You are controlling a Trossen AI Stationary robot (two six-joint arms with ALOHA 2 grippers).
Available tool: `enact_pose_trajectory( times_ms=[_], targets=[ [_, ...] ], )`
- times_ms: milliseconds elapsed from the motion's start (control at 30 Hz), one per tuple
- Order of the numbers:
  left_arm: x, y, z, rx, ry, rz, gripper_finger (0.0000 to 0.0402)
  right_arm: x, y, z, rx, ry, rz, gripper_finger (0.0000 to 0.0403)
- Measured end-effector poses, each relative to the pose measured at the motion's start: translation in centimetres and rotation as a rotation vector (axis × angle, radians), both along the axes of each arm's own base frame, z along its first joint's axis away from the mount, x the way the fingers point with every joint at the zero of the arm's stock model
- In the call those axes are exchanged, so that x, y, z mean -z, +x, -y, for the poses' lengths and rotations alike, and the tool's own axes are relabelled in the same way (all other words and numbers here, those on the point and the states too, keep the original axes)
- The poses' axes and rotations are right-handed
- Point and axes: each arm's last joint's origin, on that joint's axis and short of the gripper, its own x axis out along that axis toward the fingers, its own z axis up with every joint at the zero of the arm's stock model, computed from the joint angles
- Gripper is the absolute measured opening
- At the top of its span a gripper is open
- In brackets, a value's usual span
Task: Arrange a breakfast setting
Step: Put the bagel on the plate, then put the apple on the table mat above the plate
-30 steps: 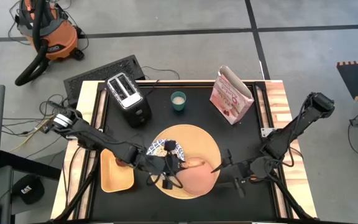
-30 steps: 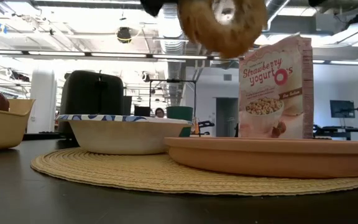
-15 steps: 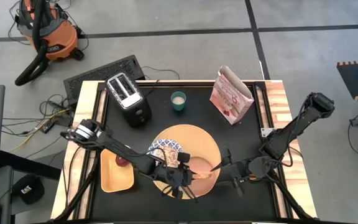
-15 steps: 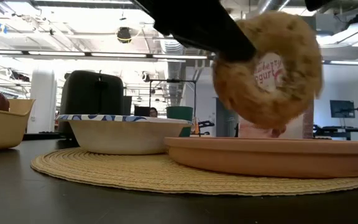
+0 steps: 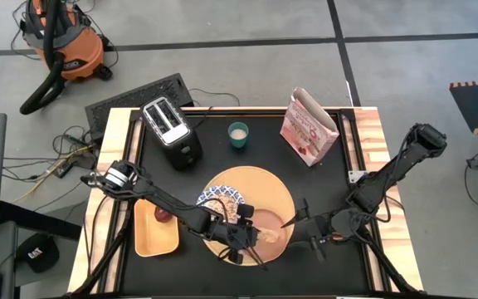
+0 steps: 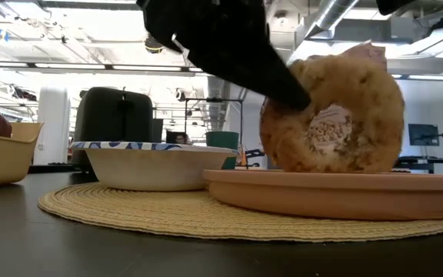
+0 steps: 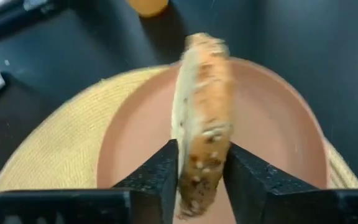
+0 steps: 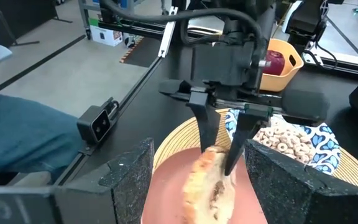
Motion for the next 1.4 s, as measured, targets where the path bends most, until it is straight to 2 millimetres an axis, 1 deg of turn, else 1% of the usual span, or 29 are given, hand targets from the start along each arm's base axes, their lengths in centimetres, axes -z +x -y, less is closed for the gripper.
enact_pose_trajectory(
  times_ms=[233,400,667,933,1000,1167,1300,1400],
  targets=[
    [0.1,-0.1,-0.1,-0.004,-0.028,-0.018,0.0177,0.0,0.0,0.0,0.001,0.002,-0.001,0.0279],
    [-0.1,-0.1,0.0,-0.027,-0.067,-0.047,0.0219,0.0,0.0,0.0,0.001,0.000,-0.002,0.0279],
    [-2.8,0.1,0.1,-0.109,-0.063,-0.156,0.0254,0.0,0.0,0.0,0.001,-0.002,-0.005,0.0279],
    [-6.6,-0.5,0.8,-0.193,-0.103,-0.249,0.0254,0.1,0.0,0.0,0.003,0.000,-0.013,0.0279],
    [-7.0,-1.0,1.1,-0.195,-0.097,-0.288,0.0254,0.1,0.0,0.0,0.003,0.000,-0.014,0.0279],
    [-7.1,-2.8,2.3,-0.256,-0.071,-0.358,0.0254,0.2,-0.1,0.1,0.003,-0.006,-0.020,0.0279],
    [-7.7,-5.0,2.5,-0.393,-0.005,-0.385,0.0254,0.3,-0.1,0.1,0.003,-0.010,-0.024,0.0279],
    [-9.0,-6.8,2.1,-0.516,0.031,-0.370,0.0254,0.3,-0.1,0.1,0.003,-0.014,-0.030,0.0279]
  ],
)
